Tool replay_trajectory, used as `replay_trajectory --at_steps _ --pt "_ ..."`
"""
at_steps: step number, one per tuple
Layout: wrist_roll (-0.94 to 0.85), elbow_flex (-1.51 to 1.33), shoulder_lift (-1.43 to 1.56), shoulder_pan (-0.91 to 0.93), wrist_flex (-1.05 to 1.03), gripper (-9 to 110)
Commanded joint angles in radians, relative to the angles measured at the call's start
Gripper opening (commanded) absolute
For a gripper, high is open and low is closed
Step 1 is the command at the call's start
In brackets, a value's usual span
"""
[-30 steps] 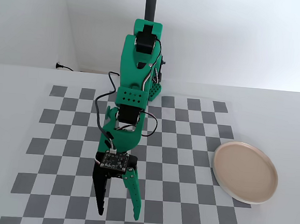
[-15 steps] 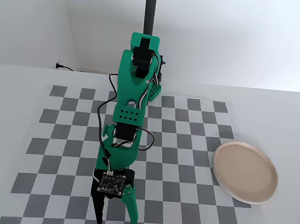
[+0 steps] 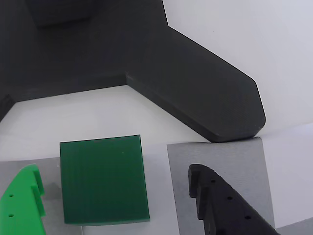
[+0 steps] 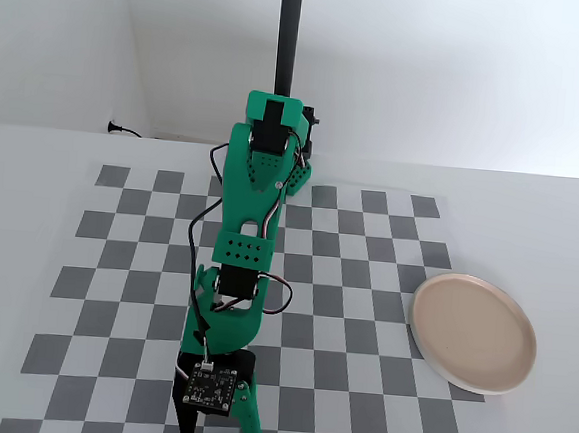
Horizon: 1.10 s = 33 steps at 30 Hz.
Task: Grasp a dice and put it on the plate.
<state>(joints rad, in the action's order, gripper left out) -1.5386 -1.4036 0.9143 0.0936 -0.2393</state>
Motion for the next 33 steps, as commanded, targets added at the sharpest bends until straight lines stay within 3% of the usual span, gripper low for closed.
replay_trajectory --at_steps 1,20,33 --pt "-0.009 0.114 0.011 -0.023 0.018 27" --pt "-0.015 0.124 -0.026 -0.023 0.014 24" --pt "-0.02 0.123 -0.023 -0.015 -0.003 -2"
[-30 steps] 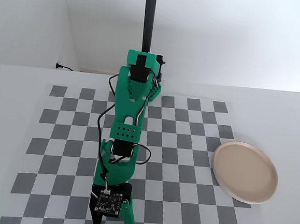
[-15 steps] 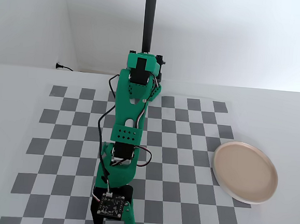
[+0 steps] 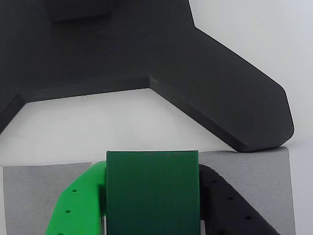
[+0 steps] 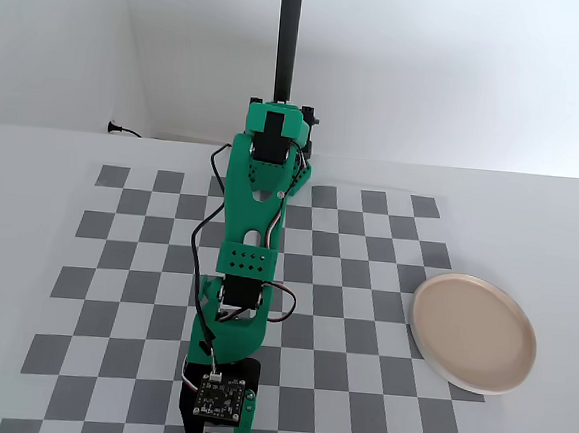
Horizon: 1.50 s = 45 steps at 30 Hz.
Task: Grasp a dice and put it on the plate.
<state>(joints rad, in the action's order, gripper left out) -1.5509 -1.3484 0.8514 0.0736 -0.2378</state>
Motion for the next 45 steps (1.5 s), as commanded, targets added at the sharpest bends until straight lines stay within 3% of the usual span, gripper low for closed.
replay_trajectory --at_steps 1,12,26,45 --pt "-0.008 0.067 0.04 0.005 -0.005 -4" --pt "0.054 0.067 0.164 -0.026 -0.095 -4" --pt "0.023 0.067 0.453 -0.17 -0.222 -4" --pt "0.017 0.037 0.626 -0.417 -0.399 -4"
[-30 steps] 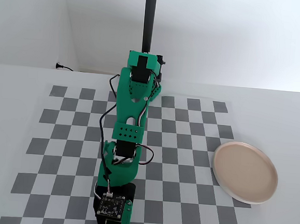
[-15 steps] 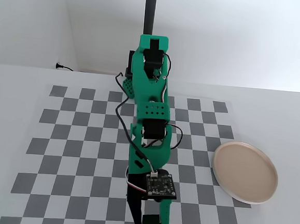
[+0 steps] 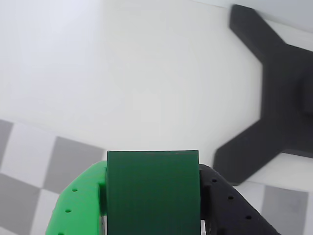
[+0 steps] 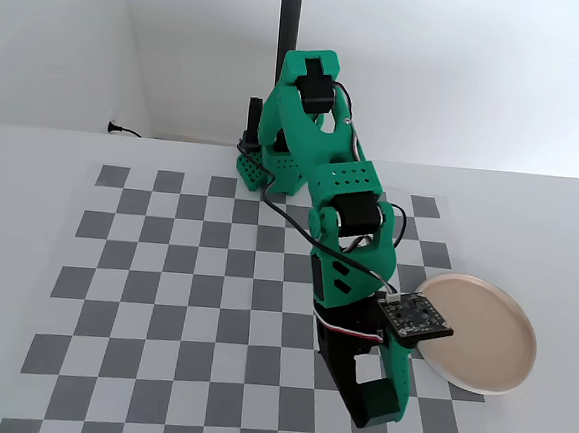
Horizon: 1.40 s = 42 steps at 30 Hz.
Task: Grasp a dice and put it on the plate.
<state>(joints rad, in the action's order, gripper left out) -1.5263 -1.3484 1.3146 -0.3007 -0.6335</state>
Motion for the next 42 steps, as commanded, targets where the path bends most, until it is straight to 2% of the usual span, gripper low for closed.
replay_trajectory --at_steps 1,20,26,42 --pt "-0.005 0.032 0.169 -0.058 -0.006 -4" --pt "0.015 -0.15 0.29 -0.321 -0.052 -4" --pt "-0.021 -0.285 0.333 -0.397 0.037 -4" --pt "0.009 -0.284 0.189 -0.555 0.189 -4"
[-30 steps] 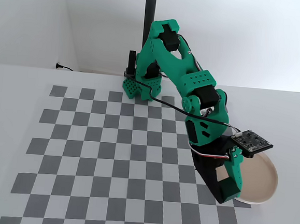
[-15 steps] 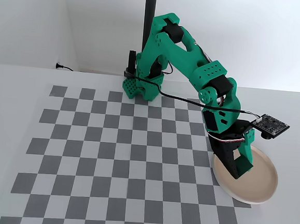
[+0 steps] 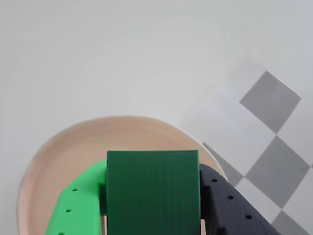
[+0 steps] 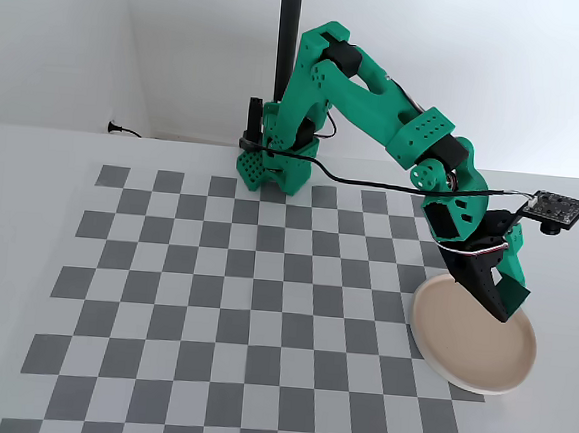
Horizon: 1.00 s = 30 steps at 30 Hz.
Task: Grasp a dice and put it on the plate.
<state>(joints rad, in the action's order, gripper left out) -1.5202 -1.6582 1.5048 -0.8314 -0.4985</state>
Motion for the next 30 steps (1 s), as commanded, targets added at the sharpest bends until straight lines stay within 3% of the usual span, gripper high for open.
replay_trajectory --at_steps 1,22,30 --pt "0.003 0.028 -0.02 -0.034 0.069 -4" --pt "0.123 0.103 -0.314 -0.054 0.158 -4" --pt "0.124 0.104 -0.313 -0.015 0.169 14"
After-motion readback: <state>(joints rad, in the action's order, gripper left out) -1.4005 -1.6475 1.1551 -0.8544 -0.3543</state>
